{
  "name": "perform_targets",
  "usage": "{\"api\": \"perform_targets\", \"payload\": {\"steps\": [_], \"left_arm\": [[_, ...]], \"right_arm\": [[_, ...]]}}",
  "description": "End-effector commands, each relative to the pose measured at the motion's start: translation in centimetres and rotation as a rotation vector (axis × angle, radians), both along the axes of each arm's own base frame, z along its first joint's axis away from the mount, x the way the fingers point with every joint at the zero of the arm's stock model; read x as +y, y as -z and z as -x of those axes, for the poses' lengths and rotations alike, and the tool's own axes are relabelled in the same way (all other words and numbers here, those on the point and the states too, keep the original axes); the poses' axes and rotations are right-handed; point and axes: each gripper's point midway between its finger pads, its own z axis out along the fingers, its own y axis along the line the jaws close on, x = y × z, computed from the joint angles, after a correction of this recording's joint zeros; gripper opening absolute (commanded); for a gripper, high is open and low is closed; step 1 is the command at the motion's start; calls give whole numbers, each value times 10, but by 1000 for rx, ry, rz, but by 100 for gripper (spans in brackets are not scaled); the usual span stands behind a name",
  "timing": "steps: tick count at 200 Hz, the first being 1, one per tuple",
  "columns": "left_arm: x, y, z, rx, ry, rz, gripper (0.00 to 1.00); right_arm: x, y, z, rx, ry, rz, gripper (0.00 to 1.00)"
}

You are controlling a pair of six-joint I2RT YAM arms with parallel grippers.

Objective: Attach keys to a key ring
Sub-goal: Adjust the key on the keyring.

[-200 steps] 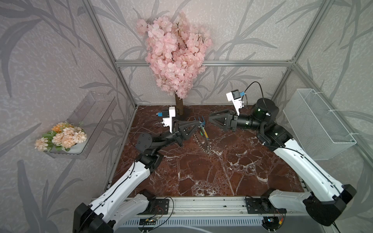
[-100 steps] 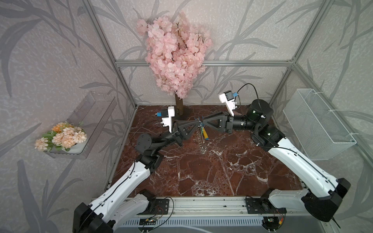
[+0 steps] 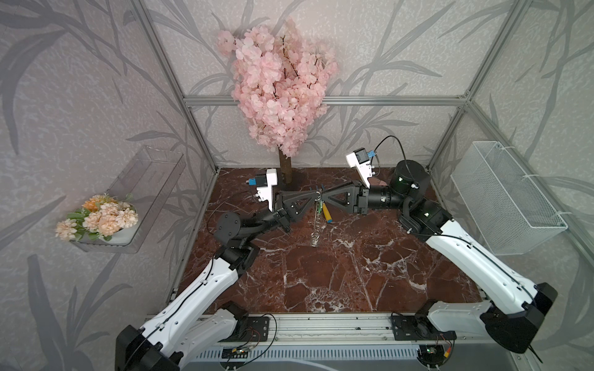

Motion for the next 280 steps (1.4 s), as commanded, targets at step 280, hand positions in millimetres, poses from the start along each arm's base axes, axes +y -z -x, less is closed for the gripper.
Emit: {"api": "perform_targets", "payload": {"steps": [280], "left_arm": [[7, -24, 18, -90, 8, 33, 0]], "right_arm": [[5, 8, 6, -16, 49, -20, 13]]}}
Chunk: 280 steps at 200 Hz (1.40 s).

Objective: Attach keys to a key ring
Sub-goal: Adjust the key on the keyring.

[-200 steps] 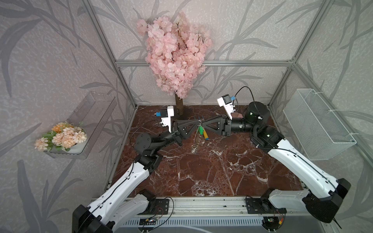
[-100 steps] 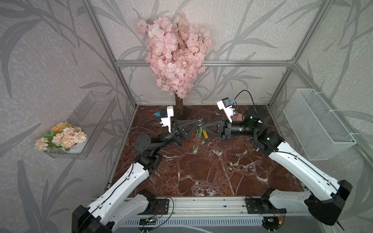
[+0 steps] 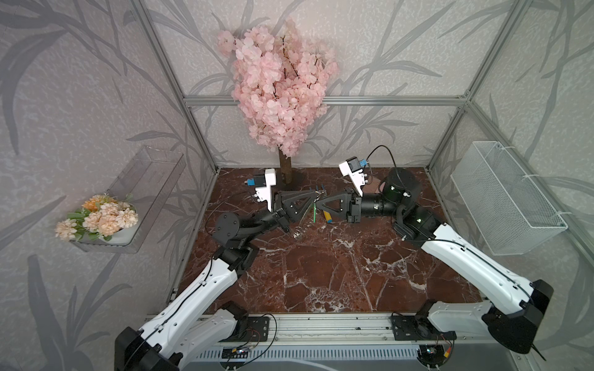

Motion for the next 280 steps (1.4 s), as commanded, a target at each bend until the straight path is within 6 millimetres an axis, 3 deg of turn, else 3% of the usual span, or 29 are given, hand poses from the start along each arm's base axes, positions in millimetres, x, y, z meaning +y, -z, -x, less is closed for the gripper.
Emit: {"api": "perform_targets", "payload": {"steps": [1, 21, 55, 103, 171, 280], "left_arm": [[5, -23, 18, -87, 17, 32, 0], [6, -22, 17, -86, 6, 31, 0], [7, -22, 15, -83, -7, 31, 0], [10, -22, 10, -69, -23, 65, 0], [19, -17, 9, -29, -51, 142, 0], [23, -13, 8, -12, -76, 173, 0]], "right_arm": [[-10, -10, -5, -32, 62, -22, 14], [-20, -16, -5, -53, 94, -35, 28], [-30, -23, 4, -95, 101, -37, 35], [-29, -39, 10, -144, 67, -67, 33], [-18, -47, -4, -160, 69, -92, 31], [-3, -48, -11, -137, 29, -111, 28]]}}
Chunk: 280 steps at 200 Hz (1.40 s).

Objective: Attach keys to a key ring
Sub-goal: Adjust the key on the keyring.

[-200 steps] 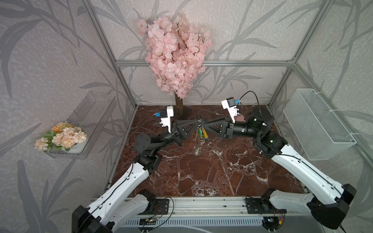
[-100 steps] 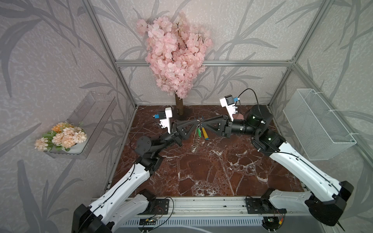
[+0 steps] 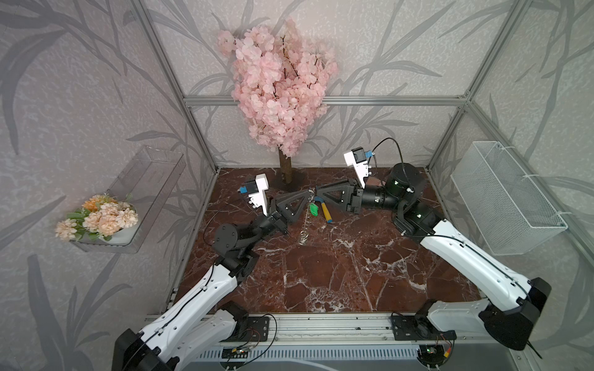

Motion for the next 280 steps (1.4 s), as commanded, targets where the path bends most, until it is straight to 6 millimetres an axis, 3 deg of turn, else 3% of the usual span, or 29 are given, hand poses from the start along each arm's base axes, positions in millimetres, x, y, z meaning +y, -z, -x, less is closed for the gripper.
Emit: {"api": "perform_targets", "payload": {"steps": [1, 83, 165, 179, 228, 245, 280], "left_arm": [[7, -14, 10, -56, -7, 43, 0], [5, -15, 8, -57, -14, 28, 0], [5, -16, 8, -58, -20, 19, 0], [4, -16, 7, -52, -21, 6, 0], [-7, -16, 5, -37, -2, -82, 45], [-8, -17, 6, -48, -6, -110, 51], [-20, -13, 8, -79, 29, -218, 52]], "right_arm": [[0, -25, 11, -58, -38, -53, 29], [8, -23, 20, -61, -86, -45, 28], [12, -20, 21, -62, -86, -23, 0], [11, -18, 20, -66, -75, -1, 0], [-1, -10, 25, -113, -54, 152, 0], [-7, -7, 28, -117, -63, 204, 0], [-18, -7, 33, -111, -101, 266, 0]]}}
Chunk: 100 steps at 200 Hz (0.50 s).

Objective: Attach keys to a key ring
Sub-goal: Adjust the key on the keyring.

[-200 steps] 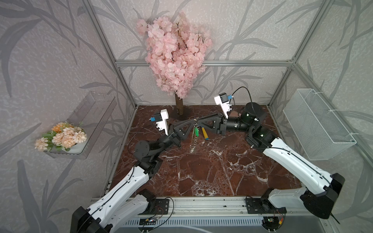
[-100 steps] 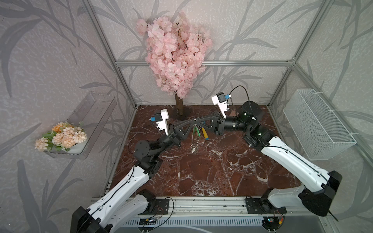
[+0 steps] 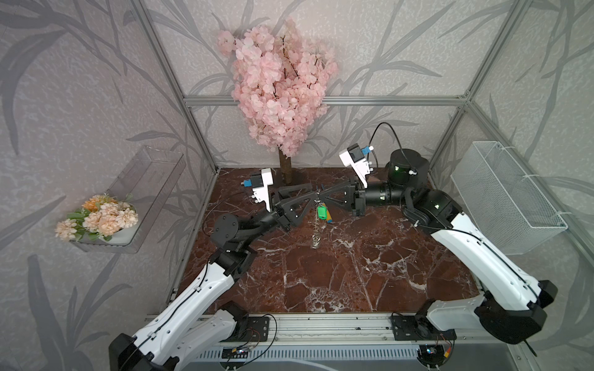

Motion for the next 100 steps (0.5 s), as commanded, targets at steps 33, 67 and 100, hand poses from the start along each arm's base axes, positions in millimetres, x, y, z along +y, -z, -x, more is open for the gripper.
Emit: {"api": "perform_targets", "payload": {"steps": [33, 67, 100], "left_arm": [[-19, 0, 15, -74, 113, -145, 48], [-29, 5, 20, -75, 191, -191, 45], [-33, 15, 20, -55, 213, -234, 40]], "right_arm": [[-17, 7, 14, 13, -76, 92, 0], [-22, 13, 16, 15, -71, 140, 0], [-26, 19, 16, 2, -54, 179, 0]]}}
